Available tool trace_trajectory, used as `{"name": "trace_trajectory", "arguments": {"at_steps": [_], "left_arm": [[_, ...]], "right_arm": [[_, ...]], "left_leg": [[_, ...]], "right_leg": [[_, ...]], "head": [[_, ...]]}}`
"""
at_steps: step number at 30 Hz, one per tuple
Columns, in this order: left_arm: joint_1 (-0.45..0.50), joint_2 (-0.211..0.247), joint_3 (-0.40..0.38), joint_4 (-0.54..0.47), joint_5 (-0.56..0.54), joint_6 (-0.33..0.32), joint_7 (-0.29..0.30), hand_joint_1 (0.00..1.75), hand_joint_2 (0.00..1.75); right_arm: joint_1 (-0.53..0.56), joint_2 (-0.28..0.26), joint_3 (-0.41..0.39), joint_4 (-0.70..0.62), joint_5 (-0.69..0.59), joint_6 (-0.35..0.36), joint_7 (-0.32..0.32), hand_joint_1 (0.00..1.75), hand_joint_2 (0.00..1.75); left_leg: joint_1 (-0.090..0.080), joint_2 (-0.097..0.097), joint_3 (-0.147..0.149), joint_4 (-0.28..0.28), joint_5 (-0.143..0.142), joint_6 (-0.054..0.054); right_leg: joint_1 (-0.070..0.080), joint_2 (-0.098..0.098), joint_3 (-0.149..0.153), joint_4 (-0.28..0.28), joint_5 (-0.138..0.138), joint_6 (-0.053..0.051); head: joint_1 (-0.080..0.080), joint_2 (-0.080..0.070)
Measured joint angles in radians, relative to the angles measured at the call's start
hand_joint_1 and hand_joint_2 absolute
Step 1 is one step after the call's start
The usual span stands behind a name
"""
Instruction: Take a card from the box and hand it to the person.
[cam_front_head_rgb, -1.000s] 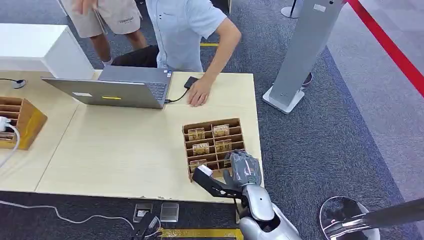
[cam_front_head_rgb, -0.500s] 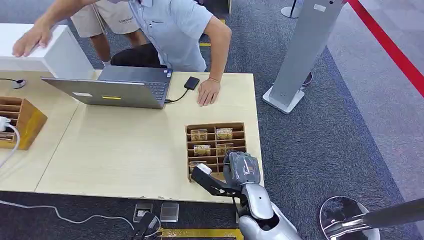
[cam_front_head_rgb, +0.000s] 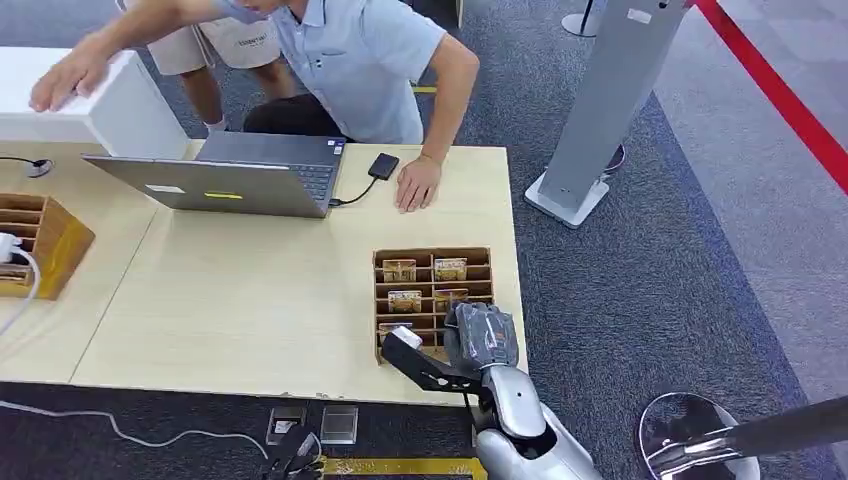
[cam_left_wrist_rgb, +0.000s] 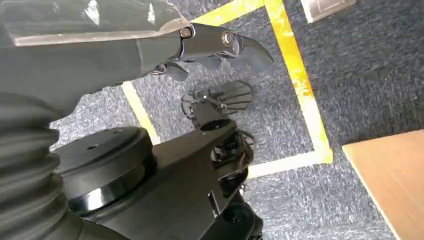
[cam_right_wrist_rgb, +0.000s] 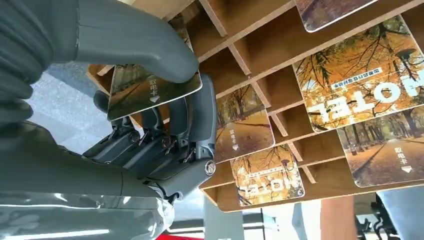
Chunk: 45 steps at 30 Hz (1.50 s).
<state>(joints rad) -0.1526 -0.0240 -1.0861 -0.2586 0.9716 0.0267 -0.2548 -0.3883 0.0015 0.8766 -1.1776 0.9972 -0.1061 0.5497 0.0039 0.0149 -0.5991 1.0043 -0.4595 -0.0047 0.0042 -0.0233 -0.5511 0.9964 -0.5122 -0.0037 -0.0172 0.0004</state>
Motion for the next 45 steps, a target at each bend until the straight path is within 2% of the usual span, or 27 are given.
{"name": "trace_trajectory", "arguments": {"at_steps": [9, 19, 26, 31, 35, 38, 40, 45], "left_arm": [[0.000, 0.000, 0.000, 0.000, 0.002, 0.003, -0.005, 0.00, 1.75], [0.010, 0.001, 0.001, 0.000, 0.020, 0.006, -0.024, 0.00, 1.75], [0.014, 0.001, 0.002, 0.000, 0.025, 0.006, -0.036, 0.00, 1.75], [0.015, 0.001, 0.002, 0.000, 0.029, -0.004, -0.037, 0.00, 1.75], [0.015, 0.002, 0.003, 0.000, 0.029, -0.012, -0.037, 0.00, 1.75], [0.013, 0.002, 0.006, 0.000, 0.026, -0.020, -0.036, 0.00, 1.75], [0.011, 0.002, 0.006, 0.000, 0.016, -0.028, -0.034, 0.00, 1.75], [0.002, 0.002, 0.006, 0.000, -0.001, -0.044, -0.018, 0.00, 1.75]], "right_arm": [[0.003, 0.000, 0.001, -0.016, 0.016, -0.014, -0.049, 1.52, 1.75], [0.004, -0.001, 0.013, -0.176, 0.009, -0.023, -0.104, 1.52, 1.75], [0.006, -0.017, 0.023, -0.304, -0.005, -0.048, -0.113, 1.52, 1.75], [0.013, -0.041, 0.019, -0.374, -0.143, -0.082, -0.189, 1.52, 1.75], [0.013, -0.068, -0.006, -0.421, -0.244, -0.135, -0.254, 1.52, 1.75], [0.004, -0.081, -0.032, -0.437, -0.385, -0.140, -0.328, 1.52, 1.75], [-0.014, -0.089, -0.048, -0.437, -0.529, -0.129, -0.385, 1.52, 1.75], [-0.085, -0.106, -0.092, -0.415, -0.650, -0.117, -0.400, 1.52, 1.75]], "left_leg": [[0.000, 0.000, 0.000, 0.000, 0.000, 0.000], [0.000, 0.000, 0.000, 0.000, 0.000, 0.000], [0.000, 0.000, 0.000, 0.000, 0.000, 0.000], [0.000, 0.000, 0.000, 0.000, 0.000, 0.000], [0.000, 0.000, 0.000, 0.000, 0.000, 0.000], [0.000, 0.000, 0.000, 0.000, 0.000, 0.000], [0.000, 0.000, 0.000, 0.000, 0.000, 0.000], [0.000, 0.000, 0.000, 0.000, 0.001, 0.001]], "right_leg": [[0.000, 0.000, 0.000, 0.000, 0.000, 0.000], [0.000, 0.000, 0.000, 0.000, 0.000, 0.000], [0.000, 0.000, 0.000, 0.000, 0.000, 0.000], [0.000, 0.000, 0.000, 0.000, 0.000, 0.000], [0.000, 0.000, 0.000, 0.000, 0.000, 0.000], [0.000, 0.000, 0.000, 0.000, 0.000, 0.000], [0.000, 0.000, 0.000, 0.000, 0.000, 0.000], [0.000, 0.000, 0.000, 0.000, 0.001, 0.001]], "head": [[0.000, 0.000], [0.000, 0.000], [0.000, 0.000], [0.000, 0.000], [0.000, 0.000], [0.000, 0.000], [0.000, 0.000], [0.000, 0.000]]}}
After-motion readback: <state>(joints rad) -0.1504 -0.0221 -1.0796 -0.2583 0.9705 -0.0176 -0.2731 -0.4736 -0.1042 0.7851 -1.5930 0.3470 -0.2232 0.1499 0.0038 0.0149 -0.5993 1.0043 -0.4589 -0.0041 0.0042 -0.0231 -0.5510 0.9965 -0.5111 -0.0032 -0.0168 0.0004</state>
